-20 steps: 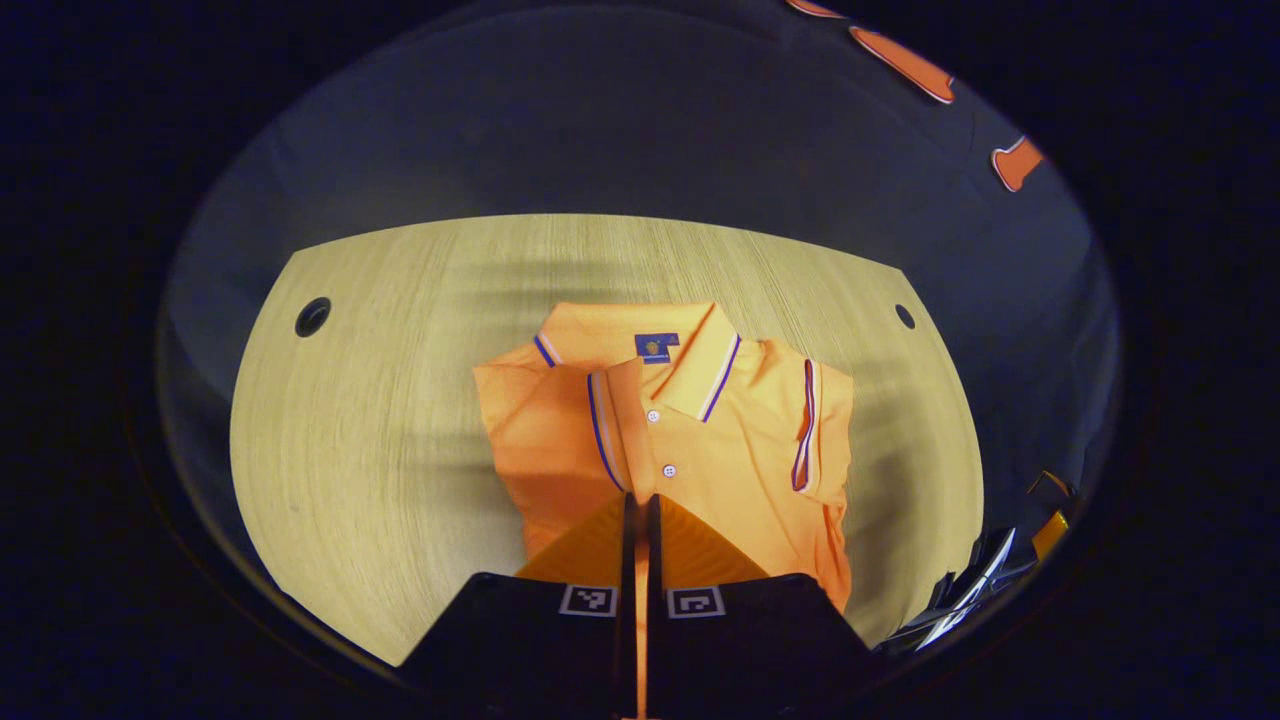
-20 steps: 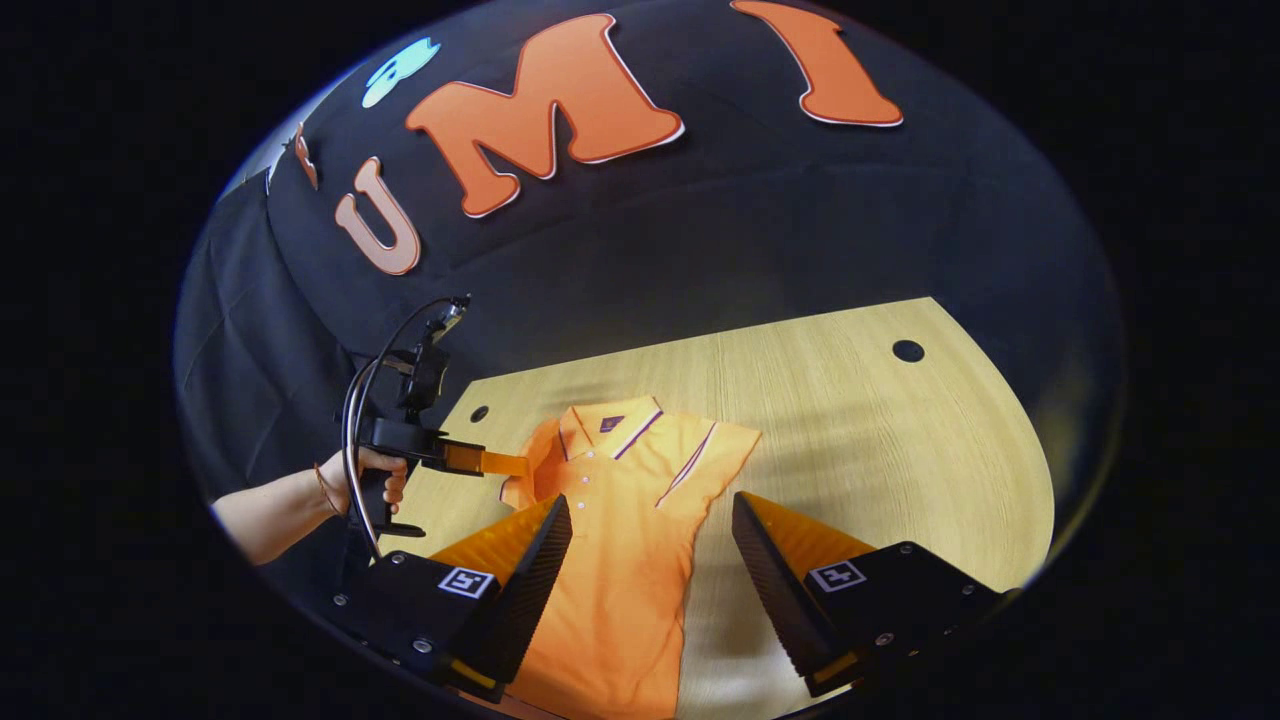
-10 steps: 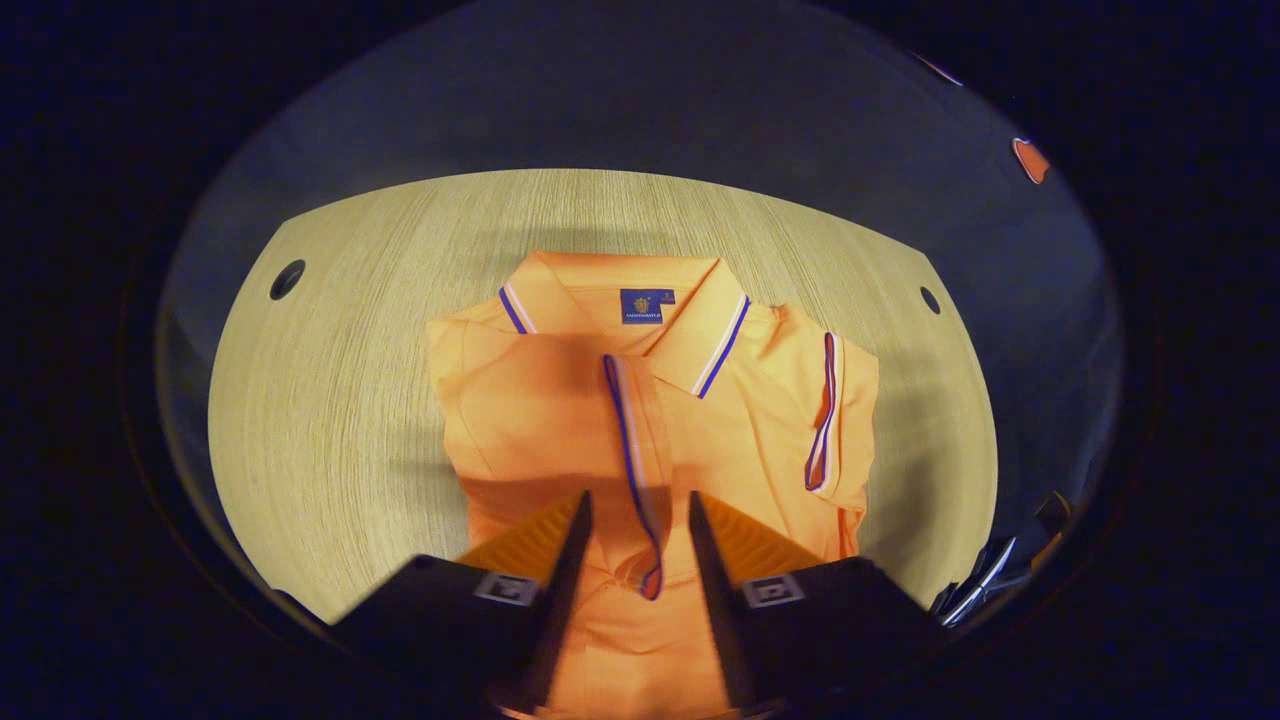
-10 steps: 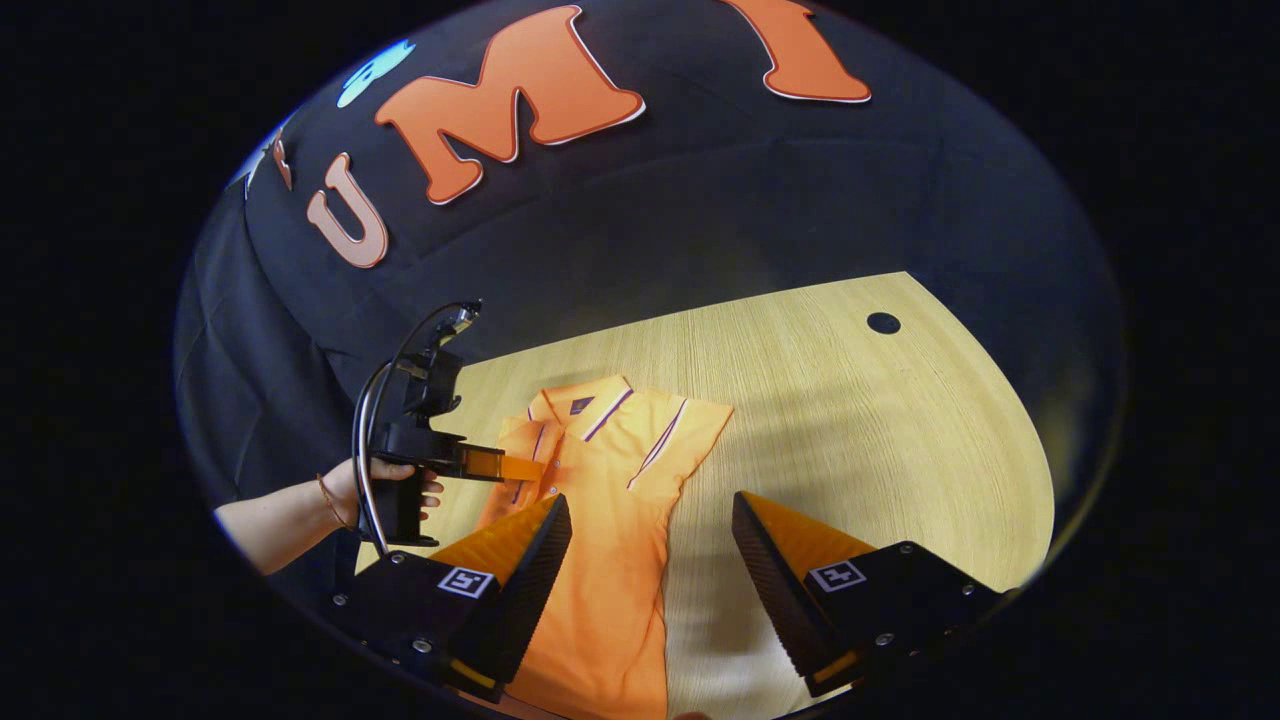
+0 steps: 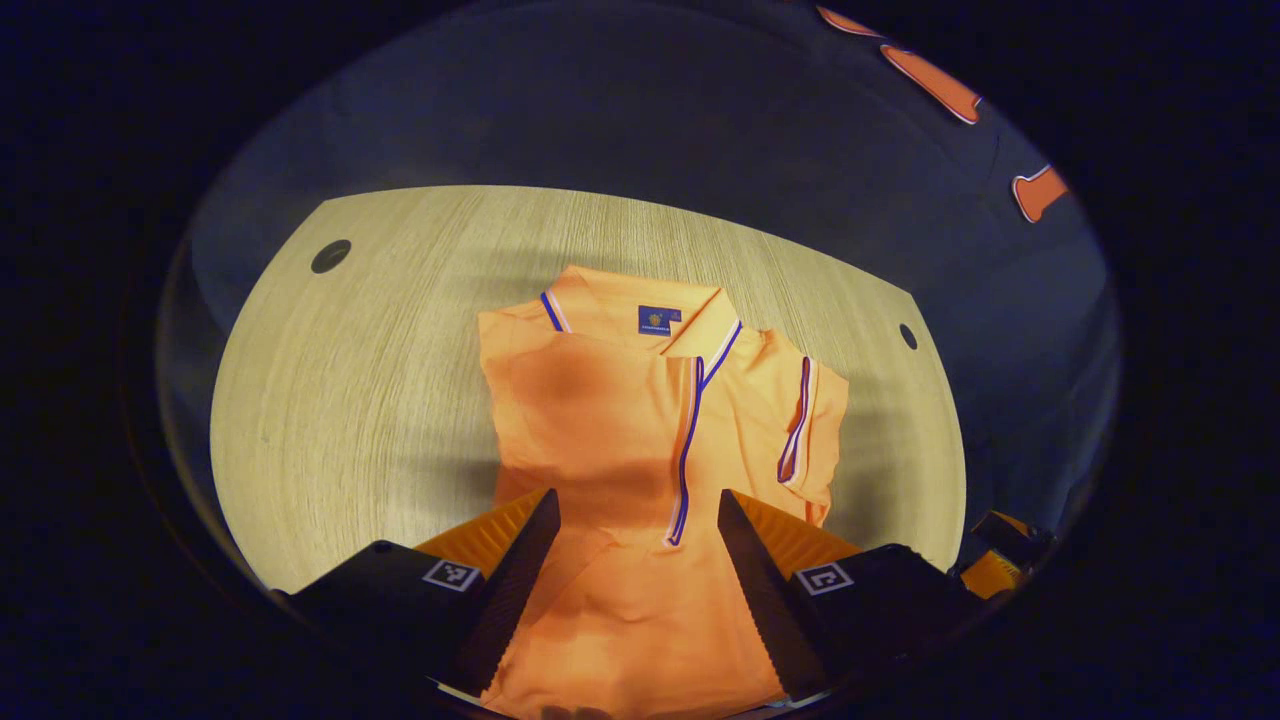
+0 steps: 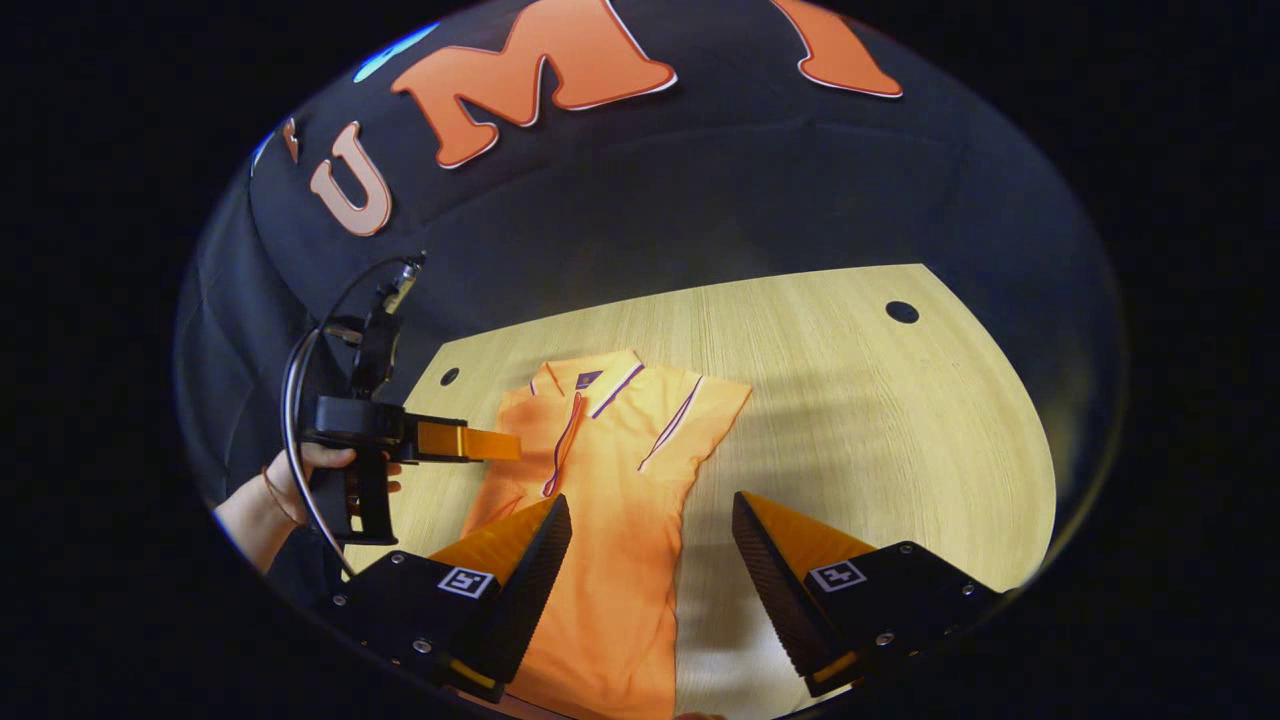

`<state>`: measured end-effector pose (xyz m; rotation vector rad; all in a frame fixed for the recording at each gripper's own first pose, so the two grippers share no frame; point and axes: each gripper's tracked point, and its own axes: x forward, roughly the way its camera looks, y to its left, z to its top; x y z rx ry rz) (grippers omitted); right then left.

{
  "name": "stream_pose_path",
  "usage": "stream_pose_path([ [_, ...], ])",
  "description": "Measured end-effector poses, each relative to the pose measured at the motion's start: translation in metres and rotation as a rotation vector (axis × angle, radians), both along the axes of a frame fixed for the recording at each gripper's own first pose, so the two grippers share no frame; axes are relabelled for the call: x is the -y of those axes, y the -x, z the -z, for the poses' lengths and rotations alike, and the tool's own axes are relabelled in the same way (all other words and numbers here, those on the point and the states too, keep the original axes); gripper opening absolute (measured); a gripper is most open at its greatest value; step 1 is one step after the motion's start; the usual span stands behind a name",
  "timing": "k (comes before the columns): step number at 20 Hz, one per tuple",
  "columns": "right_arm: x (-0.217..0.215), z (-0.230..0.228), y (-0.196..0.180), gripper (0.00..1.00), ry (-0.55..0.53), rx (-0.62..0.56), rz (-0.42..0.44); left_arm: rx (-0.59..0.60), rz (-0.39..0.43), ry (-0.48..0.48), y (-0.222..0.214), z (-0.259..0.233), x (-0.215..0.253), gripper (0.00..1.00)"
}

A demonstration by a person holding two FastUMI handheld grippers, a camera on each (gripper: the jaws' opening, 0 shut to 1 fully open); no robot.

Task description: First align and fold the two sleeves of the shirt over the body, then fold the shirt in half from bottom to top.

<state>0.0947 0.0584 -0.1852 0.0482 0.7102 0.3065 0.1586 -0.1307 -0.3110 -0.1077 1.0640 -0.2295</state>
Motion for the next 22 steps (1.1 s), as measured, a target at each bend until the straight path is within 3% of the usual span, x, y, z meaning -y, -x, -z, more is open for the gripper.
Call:
stream_pose_path([
  [7, -0.013, 0.018, 0.022, 0.98, 0.096, -0.015, 0.011, 0.134, 0.05, -0.111, 0.051, -0.043, -0.047, 0.98],
  [9, -0.012, 0.024, 0.036, 0.99, 0.116, -0.03, 0.019, 0.151, 0.055, -0.099, 0.075, -0.048, -0.052, 0.98],
  [12, -0.013, 0.038, 0.064, 0.99, 0.148, -0.064, 0.023, 0.139, 0.06, -0.07, 0.115, -0.043, -0.061, 0.98],
  [16, -0.014, 0.063, 0.104, 0.99, 0.207, -0.118, 0.017, 0.125, 0.086, -0.164, 0.156, -0.018, -0.094, 0.98],
  [22, -0.004, 0.098, 0.165, 0.99, 0.284, -0.22, 0.019, 0.029, 0.083, -0.191, 0.231, 0.015, -0.127, 0.98],
])
